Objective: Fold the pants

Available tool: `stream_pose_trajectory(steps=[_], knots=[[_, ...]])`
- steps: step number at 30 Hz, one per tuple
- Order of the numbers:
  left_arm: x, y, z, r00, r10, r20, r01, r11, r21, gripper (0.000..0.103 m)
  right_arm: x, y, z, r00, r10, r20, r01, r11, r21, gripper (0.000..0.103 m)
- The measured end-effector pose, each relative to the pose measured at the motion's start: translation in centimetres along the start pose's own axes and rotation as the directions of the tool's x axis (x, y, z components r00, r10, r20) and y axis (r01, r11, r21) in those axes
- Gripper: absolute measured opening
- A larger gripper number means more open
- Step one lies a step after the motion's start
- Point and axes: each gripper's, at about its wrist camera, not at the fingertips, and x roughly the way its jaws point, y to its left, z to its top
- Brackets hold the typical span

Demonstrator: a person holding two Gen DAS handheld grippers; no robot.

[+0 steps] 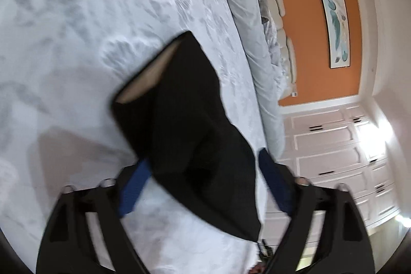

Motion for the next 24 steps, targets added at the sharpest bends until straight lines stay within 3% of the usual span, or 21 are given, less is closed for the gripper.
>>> stream_pose_trajectory(steps=[4,7,10,12,13,14,15,16,17,18,20,21,22,23,24], knots=[[1.7,0.9,1.3,0.996,-0.033,-0.082,0.019,0.987,-0.159,0.093,0.1,1.5,-1.3,1.0,-0.007,-0.007,0.007,0.999,-0.046,0.067],[2.9,1.6,2.0,0.99,-0.045,-0.134,0.001,0.952,-0.308,0.093,0.5,2.8,-2.5,1.0,-0.011,-0.025,0.009,0.997,-0.074,0.067],[2.3,1.0,2.5,0.99,-0.005,-0.142,-0.042,0.944,-0.328,0.089,0.7,4.0,-3.5,0.999,0.015,-0.039,-0.018,0.997,-0.072,0.067],[2.6,-0.6,3.8,0.989,0.076,-0.129,-0.105,0.965,-0.242,0.065,0.9,5.2,-3.9,0.999,0.033,-0.041,-0.037,0.996,-0.079,0.067],[3.4,-1.5,4.5,0.982,0.123,-0.14,-0.148,0.971,-0.188,0.036,1.1,5.9,-4.1,0.998,0.037,-0.043,-0.04,0.995,-0.089,0.067],[4.1,-2.4,5.2,0.976,0.156,-0.155,-0.176,0.976,-0.126,0.015,1.3,6.7,-4.2,0.998,0.043,-0.048,-0.048,0.993,-0.105,0.067],[4.7,-3.5,5.8,0.966,0.209,-0.155,-0.218,0.975,-0.044,0.015,1.3,7.4,-4.3,0.997,0.048,-0.052,-0.054,0.992,-0.118,0.067],[4.4,-5.7,6.3,0.957,0.28,-0.079,-0.274,0.959,0.079,0.011,1.2,8.2,-4.4,0.997,0.052,-0.056,-0.059,0.989,-0.138,0.067],[3.8,-8.0,6.4,0.954,0.301,-0.012,-0.292,0.934,0.204,0.01,0.9,9.3,-4.4,0.997,0.057,-0.054,-0.066,0.983,-0.174,0.067],[3.1,-10.6,6.2,0.954,0.296,0.055,-0.296,0.89,0.346,0.01,0.5,10.1,-4.4,0.997,0.061,-0.041,-0.068,0.977,-0.2,0.067],[1.2,-13.9,4.5,0.95,0.274,0.15,-0.309,0.758,0.574,0.011,-0.6,11.1,-4.4,0.997,0.076,-0.01,-0.076,0.965,-0.249,0.067],[1.1,-13.8,4.1,0.938,0.304,0.166,-0.34,0.714,0.612,0.014,-1.0,11.4,-4.5,0.996,0.085,-0.001,-0.082,0.96,-0.268,0.07],[1.8,-12.7,3.6,0.897,0.396,0.195,-0.422,0.634,0.648,0.02,-1.1,11.5,-4.5,0.997,0.077,0.004,-0.073,0.958,-0.278,0.072],[2.4,-10.8,3.0,0.854,0.479,0.205,-0.48,0.569,0.667,0.03,-1.0,11.3,-4.6,0.998,0.063,0.006,-0.058,0.958,-0.281,0.072],[3.0,-9.2,2.4,0.81,0.544,0.22,-0.529,0.515,0.674,0.033,-0.5,11.0,-4.6,0.999,0.041,0.0,-0.039,0.961,-0.275,0.073]])
